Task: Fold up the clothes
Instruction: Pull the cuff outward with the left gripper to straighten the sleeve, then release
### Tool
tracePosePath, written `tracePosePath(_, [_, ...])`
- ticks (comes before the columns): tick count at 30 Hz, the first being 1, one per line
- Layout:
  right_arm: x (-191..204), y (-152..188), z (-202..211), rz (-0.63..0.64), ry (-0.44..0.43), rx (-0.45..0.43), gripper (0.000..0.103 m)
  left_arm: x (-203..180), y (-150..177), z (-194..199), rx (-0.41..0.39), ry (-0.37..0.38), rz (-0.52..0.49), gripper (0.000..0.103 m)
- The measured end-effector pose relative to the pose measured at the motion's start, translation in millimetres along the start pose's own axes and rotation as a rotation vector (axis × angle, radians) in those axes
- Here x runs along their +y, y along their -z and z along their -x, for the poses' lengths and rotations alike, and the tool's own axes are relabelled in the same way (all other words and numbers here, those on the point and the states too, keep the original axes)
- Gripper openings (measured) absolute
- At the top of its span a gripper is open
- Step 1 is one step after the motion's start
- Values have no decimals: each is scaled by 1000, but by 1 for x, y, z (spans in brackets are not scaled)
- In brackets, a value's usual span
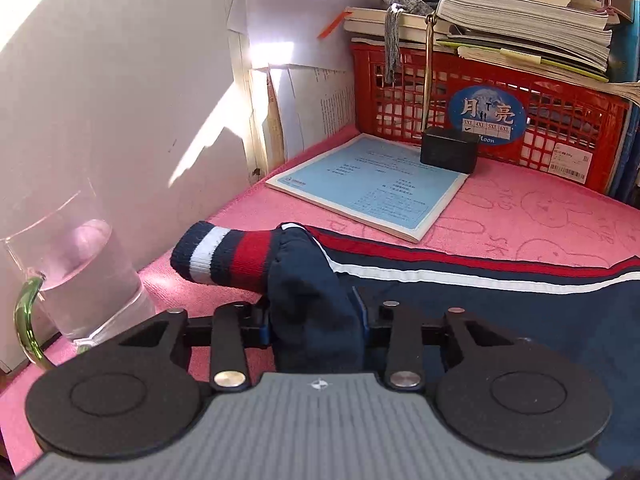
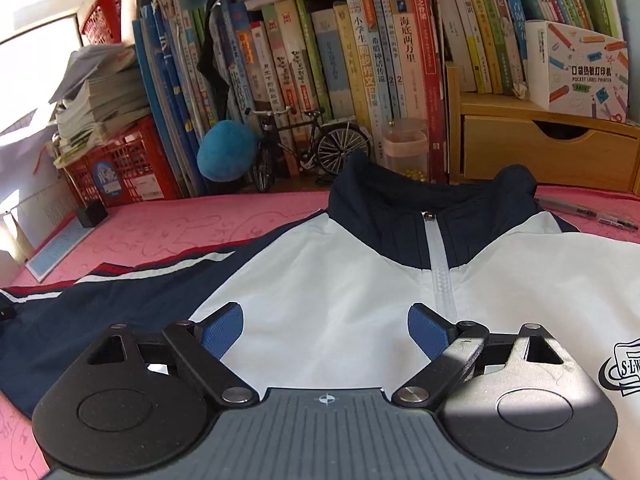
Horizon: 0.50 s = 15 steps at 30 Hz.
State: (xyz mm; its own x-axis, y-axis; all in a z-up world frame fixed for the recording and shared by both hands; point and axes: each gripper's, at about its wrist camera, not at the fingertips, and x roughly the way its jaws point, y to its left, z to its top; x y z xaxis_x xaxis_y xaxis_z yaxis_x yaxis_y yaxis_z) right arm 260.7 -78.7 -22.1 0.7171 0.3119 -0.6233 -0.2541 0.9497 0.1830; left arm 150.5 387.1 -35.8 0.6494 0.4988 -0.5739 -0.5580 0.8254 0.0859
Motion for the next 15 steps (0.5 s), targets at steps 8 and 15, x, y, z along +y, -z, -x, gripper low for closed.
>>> tracePosePath(8, [47, -31, -20, 99, 71, 9, 91, -5, -57, 10, -280, -105, 7, 16])
tracePosePath(15, [65, -32, -23, 149, 136, 7, 91, -1, -103, -11, -361, -157, 17, 16])
